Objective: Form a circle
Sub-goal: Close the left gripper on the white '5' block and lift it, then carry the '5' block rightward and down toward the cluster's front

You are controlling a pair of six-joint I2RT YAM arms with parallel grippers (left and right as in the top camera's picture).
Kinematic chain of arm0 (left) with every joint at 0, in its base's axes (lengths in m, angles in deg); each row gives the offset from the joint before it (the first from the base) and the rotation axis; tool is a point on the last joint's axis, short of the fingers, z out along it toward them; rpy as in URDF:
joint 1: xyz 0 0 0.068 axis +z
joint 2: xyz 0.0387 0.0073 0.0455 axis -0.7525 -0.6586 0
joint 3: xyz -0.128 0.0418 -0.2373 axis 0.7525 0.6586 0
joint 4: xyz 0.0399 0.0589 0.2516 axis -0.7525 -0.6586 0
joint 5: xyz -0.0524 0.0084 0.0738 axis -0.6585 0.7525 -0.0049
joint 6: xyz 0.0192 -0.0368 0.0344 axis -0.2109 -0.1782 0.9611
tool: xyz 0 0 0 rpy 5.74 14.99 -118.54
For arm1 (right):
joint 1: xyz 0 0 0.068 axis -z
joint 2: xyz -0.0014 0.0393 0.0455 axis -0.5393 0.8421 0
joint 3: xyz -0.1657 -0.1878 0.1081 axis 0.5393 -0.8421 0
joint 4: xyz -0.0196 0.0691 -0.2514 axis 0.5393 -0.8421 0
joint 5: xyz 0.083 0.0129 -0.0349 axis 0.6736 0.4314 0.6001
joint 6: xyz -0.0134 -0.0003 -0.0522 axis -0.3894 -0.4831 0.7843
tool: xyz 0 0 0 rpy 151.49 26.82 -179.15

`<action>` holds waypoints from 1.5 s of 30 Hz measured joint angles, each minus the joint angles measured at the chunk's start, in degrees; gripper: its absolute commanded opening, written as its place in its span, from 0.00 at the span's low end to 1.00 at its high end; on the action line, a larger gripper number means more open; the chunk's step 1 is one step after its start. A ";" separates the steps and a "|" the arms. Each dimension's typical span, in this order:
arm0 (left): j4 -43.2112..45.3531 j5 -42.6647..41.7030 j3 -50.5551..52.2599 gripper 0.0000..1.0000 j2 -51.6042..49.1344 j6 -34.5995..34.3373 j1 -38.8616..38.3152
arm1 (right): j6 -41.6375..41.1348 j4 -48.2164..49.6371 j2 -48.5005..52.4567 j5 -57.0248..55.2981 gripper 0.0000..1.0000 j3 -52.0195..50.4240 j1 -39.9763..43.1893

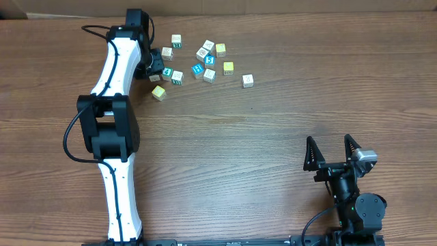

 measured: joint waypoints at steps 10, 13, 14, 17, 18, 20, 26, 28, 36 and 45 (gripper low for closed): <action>0.76 0.02 0.37 0.22 0.00 0.20 0.00 | 0.04 0.00 0.00 0.00 1.00 0.00 0.00; -1.51 0.00 -0.79 0.19 0.00 0.20 0.02 | 0.02 0.00 0.00 0.02 1.00 0.00 0.02; -2.58 0.00 -1.46 0.18 0.00 0.20 0.02 | 0.02 -0.02 0.00 0.00 1.00 0.00 0.00; -6.91 0.00 -5.20 0.18 0.02 0.22 0.02 | 0.02 0.00 0.00 0.02 1.00 0.00 0.00; -8.81 0.02 -6.71 0.17 0.15 0.20 0.02 | 0.00 0.00 -0.02 0.02 1.00 0.00 0.00; -12.35 0.00 -8.70 0.16 0.85 0.20 0.02 | 0.02 0.00 0.00 0.02 1.00 0.00 0.00; -24.72 -0.04 -10.34 0.15 5.05 0.20 -0.31 | 0.02 0.00 0.00 0.00 1.00 0.00 0.00; -28.33 -0.02 -10.45 0.15 5.77 0.17 -0.57 | 0.00 -0.02 0.00 0.02 1.00 0.00 0.00; -33.62 -0.02 -4.96 0.18 5.88 0.20 -4.42 | 0.00 0.02 -0.02 0.04 1.00 0.00 0.00; -26.93 0.04 6.88 0.19 5.88 -0.04 -6.67 | 0.00 -0.02 -0.02 0.02 1.00 0.00 0.00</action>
